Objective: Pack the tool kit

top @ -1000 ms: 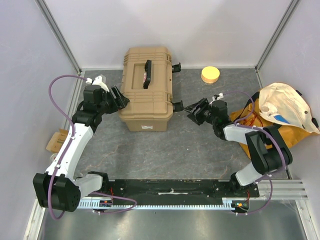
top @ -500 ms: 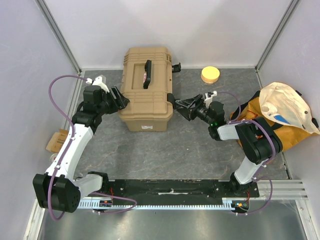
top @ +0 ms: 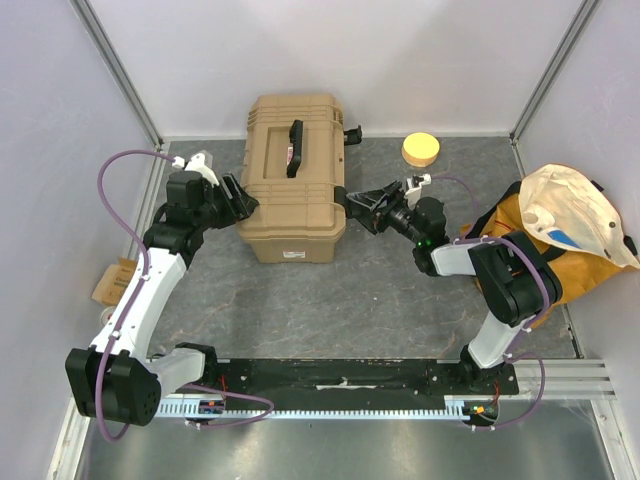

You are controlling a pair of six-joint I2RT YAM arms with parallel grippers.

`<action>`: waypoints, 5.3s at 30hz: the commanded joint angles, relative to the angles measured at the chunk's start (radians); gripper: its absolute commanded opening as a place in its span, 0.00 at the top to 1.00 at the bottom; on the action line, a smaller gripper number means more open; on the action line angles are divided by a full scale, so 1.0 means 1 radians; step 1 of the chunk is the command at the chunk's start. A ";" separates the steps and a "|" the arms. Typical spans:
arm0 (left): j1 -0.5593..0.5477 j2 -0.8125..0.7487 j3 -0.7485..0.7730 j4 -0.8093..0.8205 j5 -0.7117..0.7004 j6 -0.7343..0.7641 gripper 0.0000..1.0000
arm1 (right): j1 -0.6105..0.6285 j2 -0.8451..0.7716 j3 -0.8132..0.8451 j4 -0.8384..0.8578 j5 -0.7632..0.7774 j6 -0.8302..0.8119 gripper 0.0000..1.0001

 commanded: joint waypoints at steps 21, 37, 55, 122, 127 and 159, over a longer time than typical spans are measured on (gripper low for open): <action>-0.021 0.030 -0.035 -0.201 0.029 0.062 0.30 | 0.039 -0.091 0.063 -0.558 0.120 -0.449 0.22; -0.021 0.011 0.163 -0.204 0.008 0.166 0.30 | 0.044 -0.221 0.277 -1.087 0.493 -0.771 0.48; -0.031 0.115 0.183 -0.292 -0.035 0.250 0.30 | 0.152 -0.031 0.626 -1.350 0.697 -1.071 0.90; -0.116 0.296 0.441 -0.103 -0.217 0.083 0.21 | 0.073 -0.163 0.576 -0.962 0.391 -0.956 0.26; -0.114 0.388 0.465 -0.115 -0.164 0.071 0.24 | 0.073 -0.091 0.564 -0.867 0.273 -0.845 0.25; -0.113 -0.239 0.034 -0.427 -0.061 0.048 0.32 | 0.343 -0.355 0.246 -0.862 -0.045 -0.758 0.34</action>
